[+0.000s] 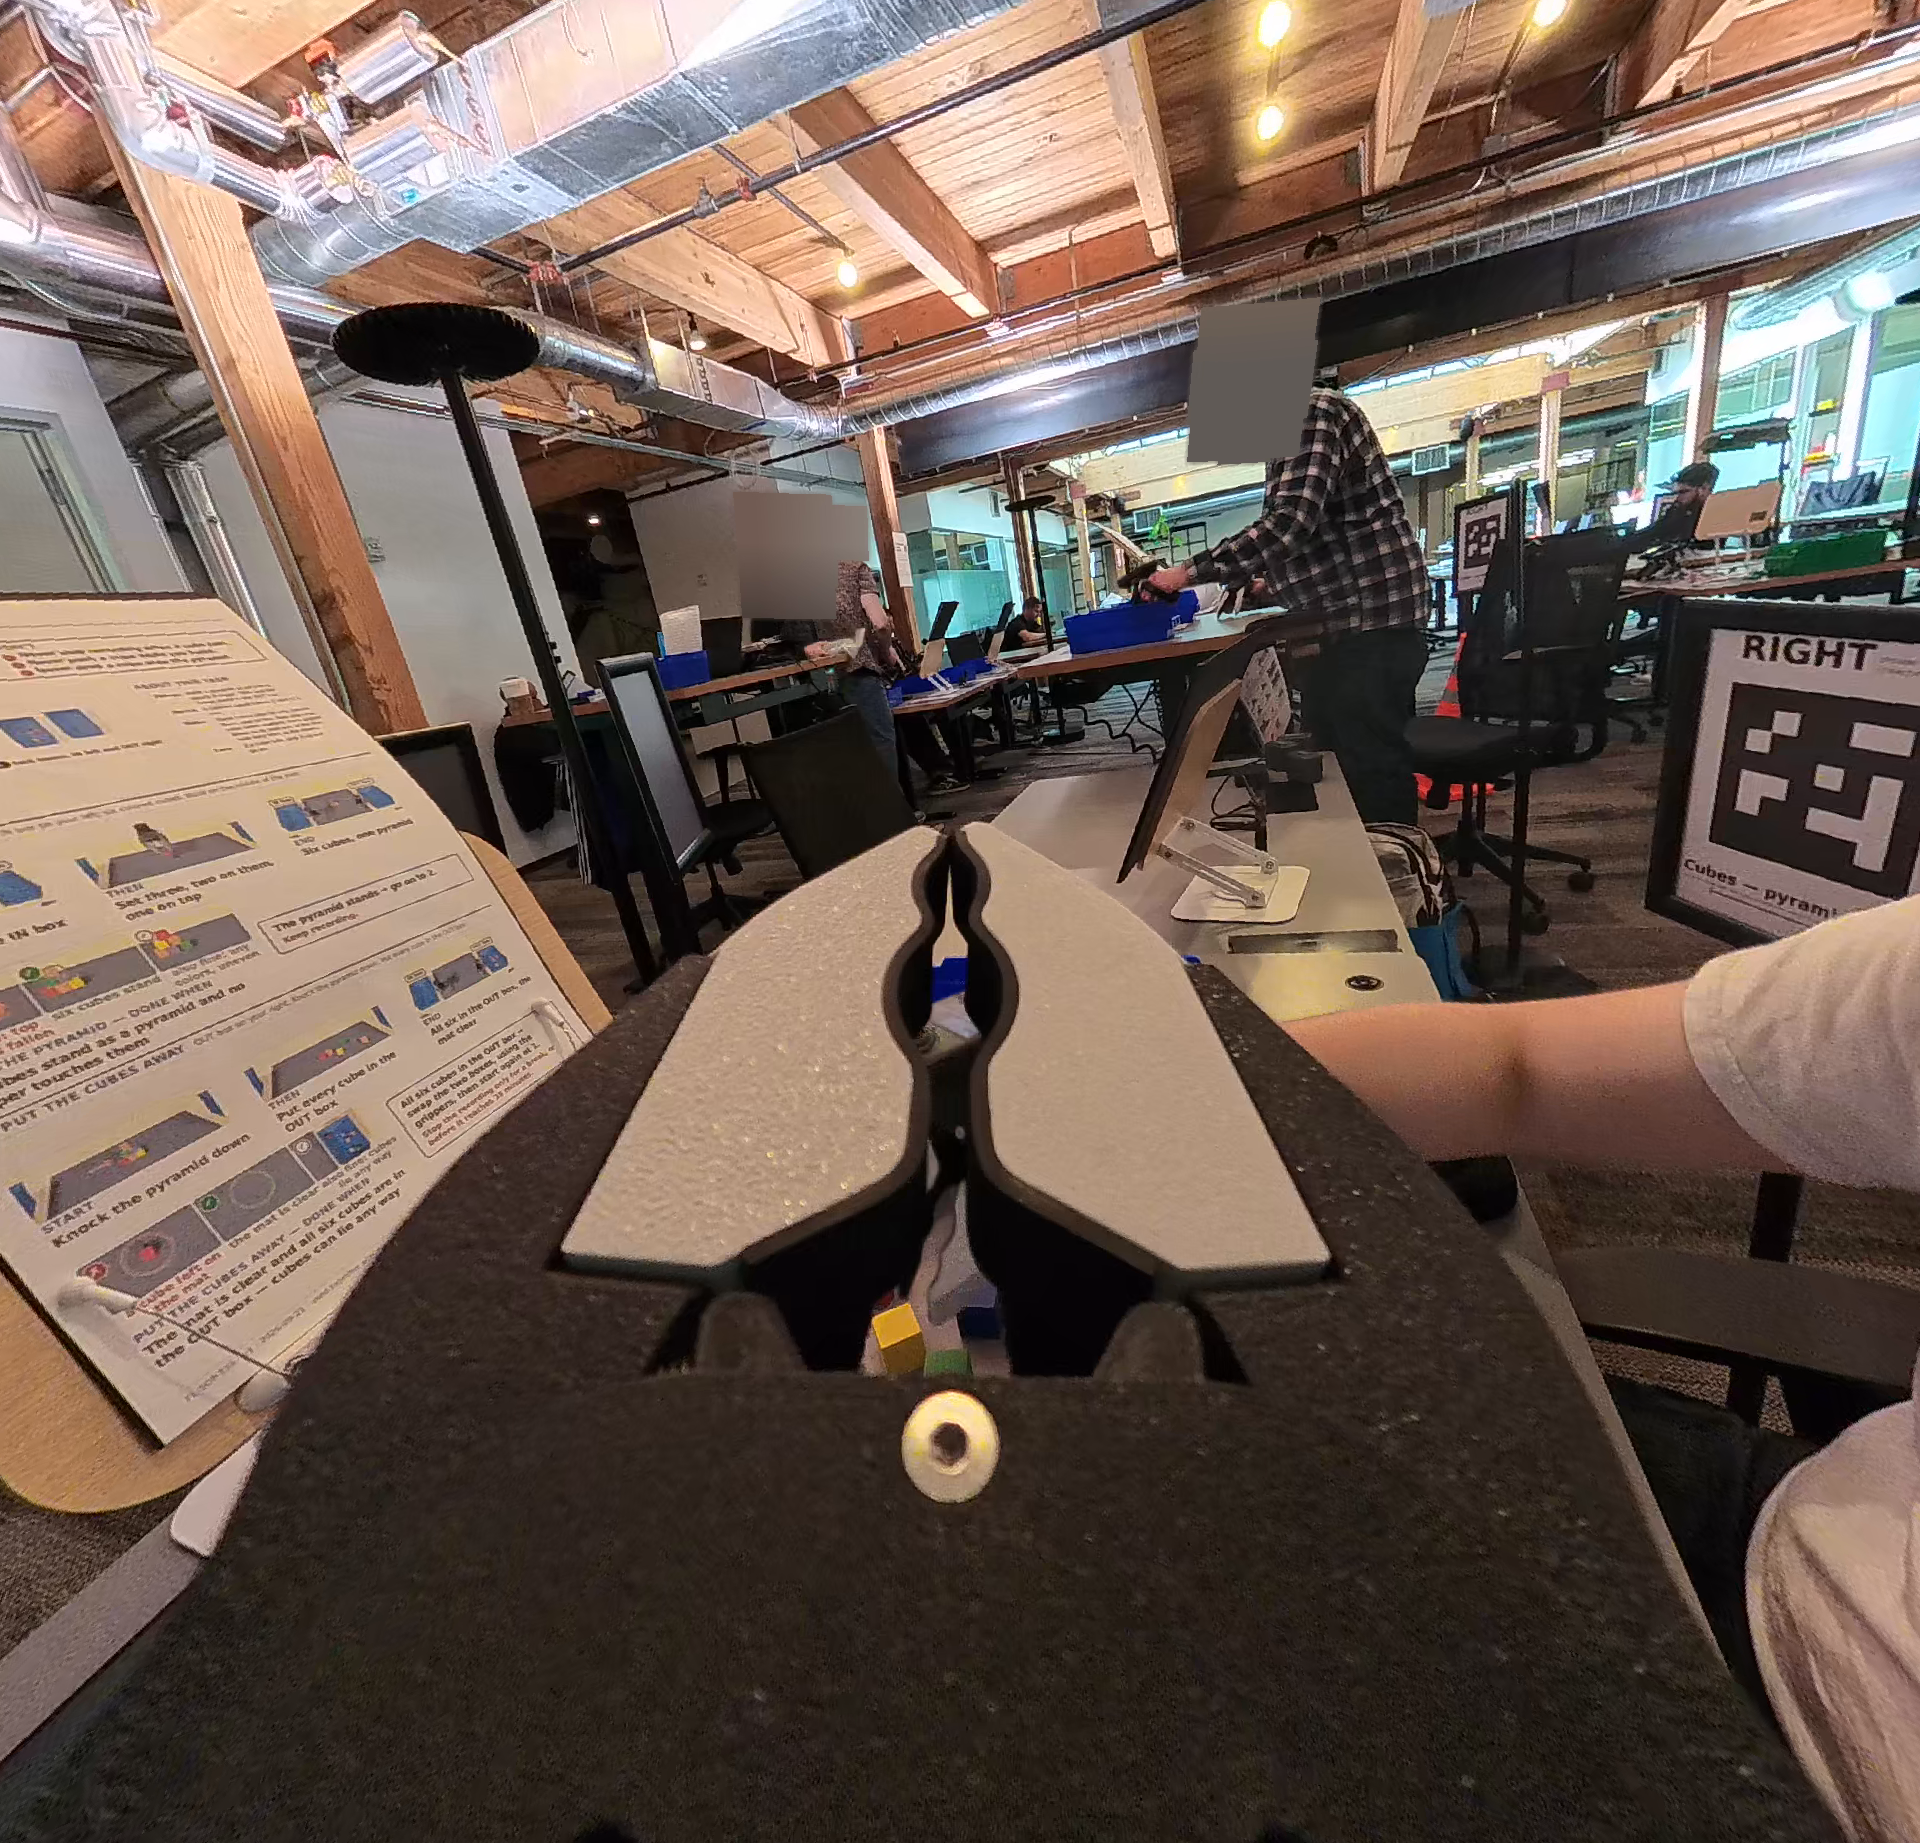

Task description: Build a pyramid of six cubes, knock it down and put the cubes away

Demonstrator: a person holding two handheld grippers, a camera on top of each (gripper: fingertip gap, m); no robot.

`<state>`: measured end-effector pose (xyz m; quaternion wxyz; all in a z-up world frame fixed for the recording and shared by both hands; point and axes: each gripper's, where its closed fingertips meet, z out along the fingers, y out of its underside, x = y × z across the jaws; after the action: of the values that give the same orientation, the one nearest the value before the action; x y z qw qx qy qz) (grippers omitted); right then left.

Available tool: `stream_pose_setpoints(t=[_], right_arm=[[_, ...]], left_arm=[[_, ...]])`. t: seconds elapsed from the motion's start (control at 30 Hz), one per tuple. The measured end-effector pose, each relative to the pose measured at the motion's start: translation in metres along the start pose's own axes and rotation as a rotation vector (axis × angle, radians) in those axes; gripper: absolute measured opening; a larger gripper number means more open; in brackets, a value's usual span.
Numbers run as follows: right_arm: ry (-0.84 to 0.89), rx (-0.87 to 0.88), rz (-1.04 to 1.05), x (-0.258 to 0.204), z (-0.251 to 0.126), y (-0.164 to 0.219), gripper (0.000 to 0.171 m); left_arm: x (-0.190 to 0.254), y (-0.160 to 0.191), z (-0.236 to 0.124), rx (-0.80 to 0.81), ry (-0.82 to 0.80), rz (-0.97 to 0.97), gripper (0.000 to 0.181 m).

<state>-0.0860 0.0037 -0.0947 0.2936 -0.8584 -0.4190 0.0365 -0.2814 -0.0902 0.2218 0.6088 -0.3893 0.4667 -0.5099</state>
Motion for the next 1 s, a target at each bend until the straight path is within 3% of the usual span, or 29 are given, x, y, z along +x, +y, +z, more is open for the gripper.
stream_pose_setpoints(t=[0.07,0.2,0.33,0.47,0.6,0.7,0.77,0.87,0.93,1.0], right_arm=[[-0.072,0.003,-0.095,-0.022,0.004,0.000,0.029],[-0.035,-0.074,-0.357,-0.028,0.013,0.009,0.037],[-0.060,-0.143,-0.486,-0.026,0.022,0.013,0.038],[-0.178,-0.225,-0.499,-0.029,0.033,0.023,0.038],[-0.170,-0.349,-0.530,-0.019,0.045,0.040,0.037],[-0.253,-0.239,-0.496,-0.038,0.041,0.024,0.030],[-0.321,-0.097,-0.482,-0.059,0.020,-0.001,0.030],[-0.219,0.237,-0.455,-0.050,-0.045,-0.057,0.029],[-0.054,0.386,-0.337,-0.005,-0.095,-0.074,0.029],[0.154,0.370,-0.161,0.062,-0.130,-0.054,0.029]], left_arm=[[0.000,0.001,0.001,-0.001,0.002,-0.002,0.000],[0.000,0.004,0.004,-0.012,0.009,-0.007,0.000],[0.005,0.011,0.009,-0.043,0.030,0.002,0.000],[0.008,0.019,0.016,-0.083,0.045,0.026,0.000],[0.003,0.025,0.020,-0.110,0.012,0.050,0.000],[0.003,0.027,0.021,-0.111,0.028,0.034,0.000],[0.003,0.027,0.021,-0.105,0.031,0.027,0.000],[0.001,0.028,0.020,-0.109,0.025,0.024,0.000],[0.000,0.029,0.021,-0.111,0.022,0.017,0.000],[0.001,0.030,0.022,-0.117,0.026,0.008,0.000]])
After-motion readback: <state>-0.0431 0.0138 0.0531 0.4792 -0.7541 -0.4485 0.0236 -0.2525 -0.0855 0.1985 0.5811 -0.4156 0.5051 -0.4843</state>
